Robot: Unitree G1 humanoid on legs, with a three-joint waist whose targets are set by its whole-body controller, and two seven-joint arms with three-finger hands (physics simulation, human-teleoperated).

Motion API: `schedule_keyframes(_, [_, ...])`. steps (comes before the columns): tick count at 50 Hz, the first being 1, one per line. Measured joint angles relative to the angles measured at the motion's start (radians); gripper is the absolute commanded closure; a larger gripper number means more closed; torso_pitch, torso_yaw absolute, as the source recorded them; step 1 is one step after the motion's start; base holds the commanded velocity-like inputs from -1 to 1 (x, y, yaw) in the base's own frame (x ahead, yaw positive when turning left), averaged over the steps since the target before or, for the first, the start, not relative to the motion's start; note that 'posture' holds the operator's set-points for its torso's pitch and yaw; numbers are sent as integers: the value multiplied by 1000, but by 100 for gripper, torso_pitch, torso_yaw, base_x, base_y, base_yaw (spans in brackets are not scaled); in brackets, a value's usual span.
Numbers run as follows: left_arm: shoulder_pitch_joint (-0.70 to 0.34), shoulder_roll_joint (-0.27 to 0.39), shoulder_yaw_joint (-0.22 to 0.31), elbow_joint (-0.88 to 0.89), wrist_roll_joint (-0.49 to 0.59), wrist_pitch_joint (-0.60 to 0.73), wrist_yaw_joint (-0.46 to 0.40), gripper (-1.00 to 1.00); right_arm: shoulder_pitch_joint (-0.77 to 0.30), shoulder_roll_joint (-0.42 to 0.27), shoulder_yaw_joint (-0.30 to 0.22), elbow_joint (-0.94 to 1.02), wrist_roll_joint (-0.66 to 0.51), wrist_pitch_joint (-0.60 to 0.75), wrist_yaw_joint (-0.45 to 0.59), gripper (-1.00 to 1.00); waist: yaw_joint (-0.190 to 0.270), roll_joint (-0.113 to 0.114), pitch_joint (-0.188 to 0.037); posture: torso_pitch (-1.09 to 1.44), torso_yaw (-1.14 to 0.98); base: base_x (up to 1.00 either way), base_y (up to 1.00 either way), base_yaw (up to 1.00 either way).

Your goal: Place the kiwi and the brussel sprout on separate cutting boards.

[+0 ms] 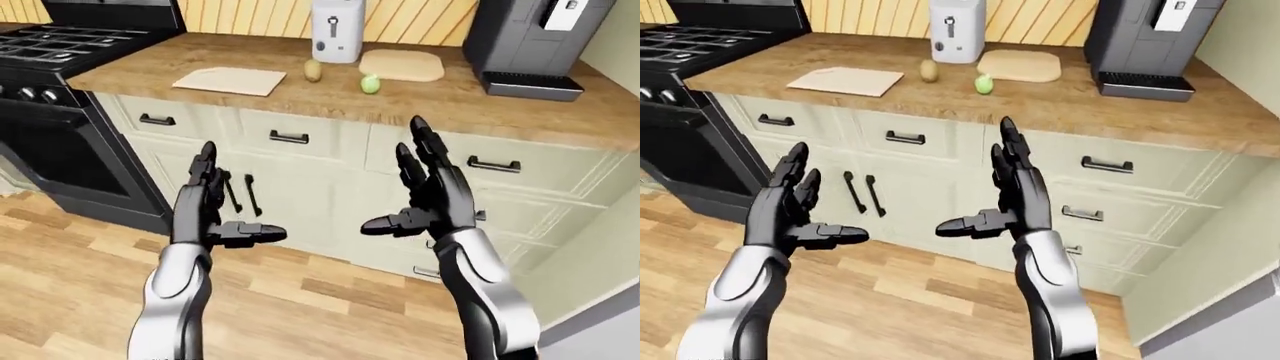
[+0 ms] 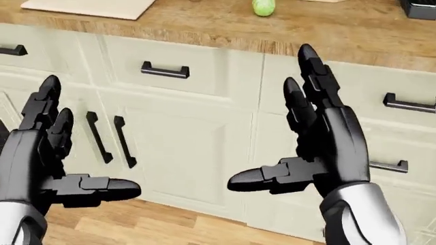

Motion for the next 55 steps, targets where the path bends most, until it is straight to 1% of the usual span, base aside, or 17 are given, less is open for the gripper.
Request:
schedule_keyframes(2, [-19, 3, 0, -13, 1, 11, 2, -100, -4, -6, -20, -20, 3, 7, -7, -100, -13, -6, -18, 0, 0, 1, 5, 0])
schedule_keyframes(6, [-59, 11, -19, -72, -23, 31, -14, -100, -19, -19, -58, -57, -11, 8, -42, -100, -37, -19, -27, 0, 0, 18, 4, 0])
schedule_keyframes(9, [-87, 23, -10, -111, -35, 70, -16, -100, -23, -19, -49, -70, -16, 17, -48, -100, -35, -50, -18, 0, 0, 42, 10, 0])
schedule_keyframes(11, [-101, 29, -2, -127, -37, 78, -14, -100, -26, -20, -42, -76, -18, 21, -45, -100, -35, -86, -25, 0, 0, 46, 20, 0])
schedule_keyframes(13, [-97, 23, -11, -125, -38, 82, -13, -100, -23, -24, -49, -61, -20, 22, -42, -100, -49, -81, -14, 0, 0, 46, 23, 0])
schedule_keyframes(16, [-95, 26, -22, -110, -45, 115, -20, -100, -16, -22, -60, -40, -29, 40, -49, -100, -54, -87, -20, 0, 0, 46, 24, 0])
schedule_keyframes(22, [-103, 25, -21, -117, -43, 107, -21, -100, -32, -25, -59, -52, -31, 40, -50, -100, -72, -28, -19, 0, 0, 47, 27, 0])
schedule_keyframes(26, [-102, 24, -24, -105, -42, 86, -22, -100, -39, -26, -64, -59, -29, 43, -52, -100, -74, 34, -35, 0, 0, 47, 29, 0])
schedule_keyframes(27, [-99, 27, -20, -101, -40, 81, -22, -100, -40, -22, -61, -55, -28, 38, -51, -100, -68, 40, -32, 0, 0, 48, 28, 0])
schedule_keyframes(29, [-79, 25, -9, -78, -34, 82, -19, -100, -32, -18, -47, -27, -23, 35, -44, -100, -50, 40, 3, 0, 0, 42, 24, 0])
schedule_keyframes(32, [-78, 28, -2, -77, -25, 95, -13, -100, -28, -25, -49, -36, -19, 46, -44, -100, -48, 55, -11, 0, 0, 16, 3, 0])
schedule_keyframes(36, [-100, 28, -14, -93, -23, 82, -16, -100, -30, -30, -64, -70, -39, 18, -55, -100, -51, 23, -34, 0, 0, 9, 0, 0])
schedule_keyframes(44, [-109, 27, -16, -102, -17, 108, -19, -100, -35, -38, -83, -101, -37, 25, -59, -100, -44, -49, -34, 0, 0, 16, 0, 0])
schedule_keyframes(46, [-111, 24, -26, -97, -19, 119, -23, -100, -27, -42, -108, -91, -27, 28, -69, -100, -50, -19, -14, 0, 0, 20, 0, 0])
schedule_keyframes(48, [-127, 29, -34, -96, -22, 143, -27, -100, -23, -49, -129, -71, -19, 37, -83, -100, -59, -43, -2, 0, 0, 20, 0, 0])
schedule_keyframes(50, [-146, 31, -33, -114, -22, 159, -28, -100, -38, -61, -137, -72, -13, 50, -97, -100, -64, -57, -16, 0, 0, 20, 0, 0])
schedule_keyframes(55, [-152, 33, -31, -141, -19, 149, -28, -100, -57, -80, -145, -142, 10, 45, -103, -100, -62, -43, -30, 0, 0, 22, 15, 0])
